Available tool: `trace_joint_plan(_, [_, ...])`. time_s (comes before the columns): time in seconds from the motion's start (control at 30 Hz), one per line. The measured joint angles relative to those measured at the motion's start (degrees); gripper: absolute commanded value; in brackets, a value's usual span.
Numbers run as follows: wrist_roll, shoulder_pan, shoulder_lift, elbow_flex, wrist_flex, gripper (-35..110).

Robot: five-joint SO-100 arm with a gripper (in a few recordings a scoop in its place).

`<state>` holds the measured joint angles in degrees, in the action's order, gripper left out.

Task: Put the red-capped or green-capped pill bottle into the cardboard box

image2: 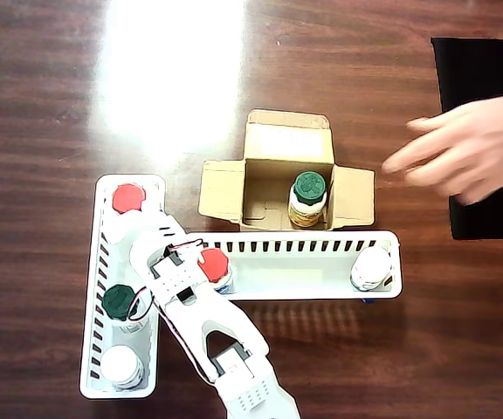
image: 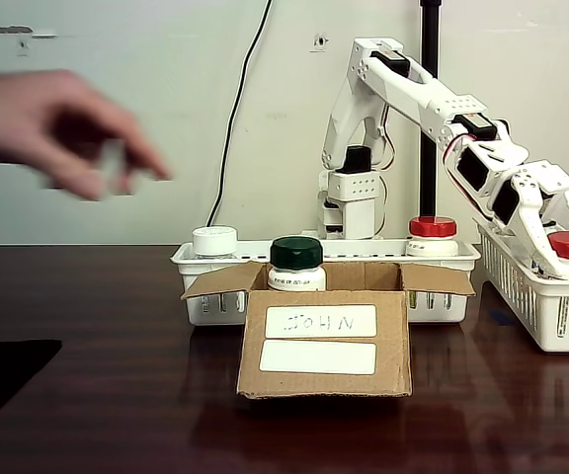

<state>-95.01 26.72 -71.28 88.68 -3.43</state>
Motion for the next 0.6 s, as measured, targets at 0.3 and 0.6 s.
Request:
trace_joint_plan(0.3, [2.99, 0.09, -6.77, 0.62, -9.84, 2])
trace_joint_plan(0.6, [6.24, -0.09, -15.73, -7.47, -28.65, 0])
